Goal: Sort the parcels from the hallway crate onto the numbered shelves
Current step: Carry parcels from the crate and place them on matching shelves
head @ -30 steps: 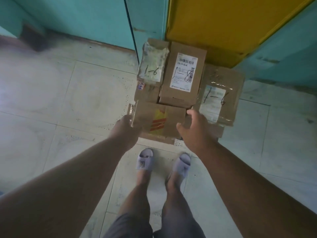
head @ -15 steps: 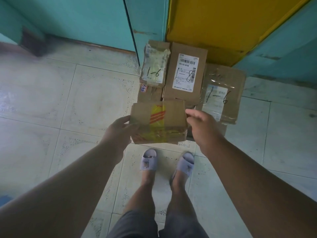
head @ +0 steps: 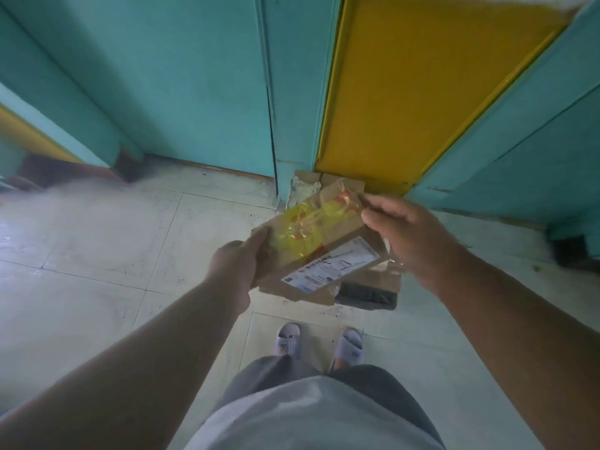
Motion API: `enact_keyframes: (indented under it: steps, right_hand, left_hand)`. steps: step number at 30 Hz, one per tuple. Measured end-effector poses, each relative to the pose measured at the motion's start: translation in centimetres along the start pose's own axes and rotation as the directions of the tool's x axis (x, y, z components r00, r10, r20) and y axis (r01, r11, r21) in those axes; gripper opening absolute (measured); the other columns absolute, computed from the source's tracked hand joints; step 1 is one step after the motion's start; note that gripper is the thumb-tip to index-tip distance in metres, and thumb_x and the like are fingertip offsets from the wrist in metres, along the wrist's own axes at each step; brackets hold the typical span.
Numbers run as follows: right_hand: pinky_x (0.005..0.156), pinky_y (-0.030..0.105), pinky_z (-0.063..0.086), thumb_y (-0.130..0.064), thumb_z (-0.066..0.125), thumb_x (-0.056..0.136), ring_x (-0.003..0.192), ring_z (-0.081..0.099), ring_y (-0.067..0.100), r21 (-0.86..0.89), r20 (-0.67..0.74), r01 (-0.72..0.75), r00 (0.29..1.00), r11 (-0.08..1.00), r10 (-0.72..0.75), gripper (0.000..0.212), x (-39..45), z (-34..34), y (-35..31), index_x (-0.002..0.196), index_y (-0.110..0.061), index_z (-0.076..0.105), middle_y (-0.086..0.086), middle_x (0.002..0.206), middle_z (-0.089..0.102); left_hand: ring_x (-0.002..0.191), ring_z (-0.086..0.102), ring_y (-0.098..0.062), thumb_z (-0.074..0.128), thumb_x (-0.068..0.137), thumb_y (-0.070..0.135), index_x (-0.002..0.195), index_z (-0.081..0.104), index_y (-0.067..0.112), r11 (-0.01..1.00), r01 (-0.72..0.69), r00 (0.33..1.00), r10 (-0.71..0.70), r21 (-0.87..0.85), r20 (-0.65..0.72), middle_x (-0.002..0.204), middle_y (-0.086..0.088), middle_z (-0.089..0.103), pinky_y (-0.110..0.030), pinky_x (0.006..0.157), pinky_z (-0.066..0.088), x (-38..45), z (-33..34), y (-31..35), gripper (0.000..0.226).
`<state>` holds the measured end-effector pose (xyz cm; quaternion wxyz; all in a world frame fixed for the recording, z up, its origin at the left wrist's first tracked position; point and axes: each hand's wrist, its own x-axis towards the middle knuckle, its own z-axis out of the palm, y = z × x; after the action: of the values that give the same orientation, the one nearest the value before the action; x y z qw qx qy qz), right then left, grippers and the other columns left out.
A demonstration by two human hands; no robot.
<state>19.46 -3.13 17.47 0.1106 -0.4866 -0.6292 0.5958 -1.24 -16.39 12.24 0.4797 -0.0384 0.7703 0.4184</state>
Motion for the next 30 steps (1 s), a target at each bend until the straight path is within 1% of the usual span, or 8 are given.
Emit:
enact_keyframes:
  steps: [3, 5, 9, 13, 16, 22, 26, 30]
  right_hand:
    - [0.099, 0.033, 0.049, -0.056, 0.072, 0.08, 0.12, 0.062, 0.01, -0.033, 0.074, 0.077, 0.994, 0.997, -0.074, 0.071, -2.4, -1.2, -3.4, 0.143, -0.032, 0.05, -0.006, 0.131, 0.064]
    - [0.099, 0.032, 0.052, -0.054, 0.074, 0.073, 0.115, 0.063, 0.008, -0.049, 0.03, 0.112, 0.993, 0.992, -0.111, 0.078, -3.7, -1.5, -5.1, 0.144, -0.034, 0.048, -0.01, 0.128, 0.062]
    - [0.075, 0.033, 0.061, -0.048, 0.071, 0.085, 0.092, 0.073, 0.012, -0.034, -0.215, 0.157, 0.963, 0.987, -0.161, 0.046, -4.7, -2.3, -8.2, 0.129, -0.04, 0.06, -0.003, 0.113, 0.072]
    - [0.077, 0.035, 0.058, -0.06, 0.066, 0.082, 0.092, 0.07, 0.008, -0.128, -0.38, 0.187, 0.898, 0.974, -0.222, 0.039, -5.7, -3.4, -10.7, 0.112, -0.035, 0.067, -0.012, 0.103, 0.073]
    - [0.069, 0.024, 0.05, -0.055, 0.065, 0.086, 0.091, 0.066, 0.002, -0.194, -0.442, 0.184, 0.861, 0.963, -0.254, 0.034, -6.7, -3.7, -11.8, 0.109, -0.03, 0.066, -0.015, 0.101, 0.07]
    - [0.069, 0.027, 0.05, -0.053, 0.059, 0.091, 0.091, 0.065, 0.007, -0.296, -0.515, 0.072, 0.828, 0.953, -0.222, 0.036, -9.9, -5.7, -11.2, 0.114, -0.026, 0.062, -0.012, 0.101, 0.068]
    - [0.061, 0.02, 0.046, -0.049, 0.057, 0.095, 0.089, 0.063, 0.003, -0.298, -0.528, 0.01, 0.831, 0.955, -0.174, 0.051, -12.6, -8.4, -9.8, 0.142, -0.035, 0.043, -0.008, 0.116, 0.062]
    - [0.052, 0.016, 0.049, -0.045, 0.06, 0.095, 0.081, 0.067, 0.004, -0.211, -0.551, -0.025, 0.828, 0.977, -0.097, 0.054, -15.8, -10.2, -7.2, 0.144, -0.042, 0.035, -0.008, 0.113, 0.062]
  left_hand:
    - [0.09, 0.073, -0.033, 0.073, 0.086, 0.045, 0.093, 0.068, 0.012, 0.995, 0.024, 0.996, -0.015, -0.096, 0.089, 0.095, -0.013, 0.075, -0.053, 0.09, 0.058, -2.9, -0.5, 2.6, 0.034]
    - [0.092, 0.073, -0.034, 0.069, 0.091, 0.041, 0.096, 0.066, 0.01, 0.986, 0.011, 0.986, 0.017, -0.167, 0.167, 0.098, -0.015, 0.075, -0.054, 0.093, 0.056, -4.8, -0.8, 4.2, 0.031]
    - [0.104, 0.07, -0.039, 0.049, 0.1, 0.044, 0.111, 0.064, 0.007, 0.953, -0.101, 0.91, 0.205, -0.287, 0.36, 0.107, -0.023, 0.074, -0.054, 0.095, 0.053, -8.1, -2.3, 6.6, 0.041]
    - [0.1, 0.073, -0.037, 0.054, 0.086, 0.044, 0.13, 0.052, 0.009, 0.914, -0.269, 0.787, 0.39, -0.305, 0.477, 0.106, -0.021, 0.074, -0.047, 0.085, 0.057, -10.4, -3.1, 6.7, 0.056]
    - [0.102, 0.073, -0.032, 0.057, 0.084, 0.044, 0.14, 0.046, 0.024, 0.9, -0.342, 0.725, 0.436, -0.272, 0.532, 0.112, -0.011, 0.074, -0.049, 0.091, 0.056, -10.7, -2.5, 6.4, 0.06]
    - [0.103, 0.073, -0.023, 0.063, 0.092, 0.028, 0.132, 0.05, 0.037, 0.898, -0.395, 0.699, 0.43, -0.192, 0.571, 0.117, -0.001, 0.073, -0.048, 0.088, 0.059, -11.3, 1.2, 6.1, 0.043]
    - [0.109, 0.07, -0.024, 0.066, 0.091, 0.034, 0.127, 0.057, 0.026, 0.895, -0.365, 0.732, 0.447, -0.257, 0.514, 0.121, -0.004, 0.072, -0.046, 0.092, 0.056, -12.7, 3.7, 6.0, 0.038]
    - [0.113, 0.064, -0.017, 0.062, 0.096, 0.022, 0.119, 0.064, 0.033, 0.891, -0.429, 0.648, 0.42, -0.152, 0.636, 0.111, 0.009, 0.075, -0.046, 0.096, 0.046, -15.0, 6.1, 6.2, 0.025]
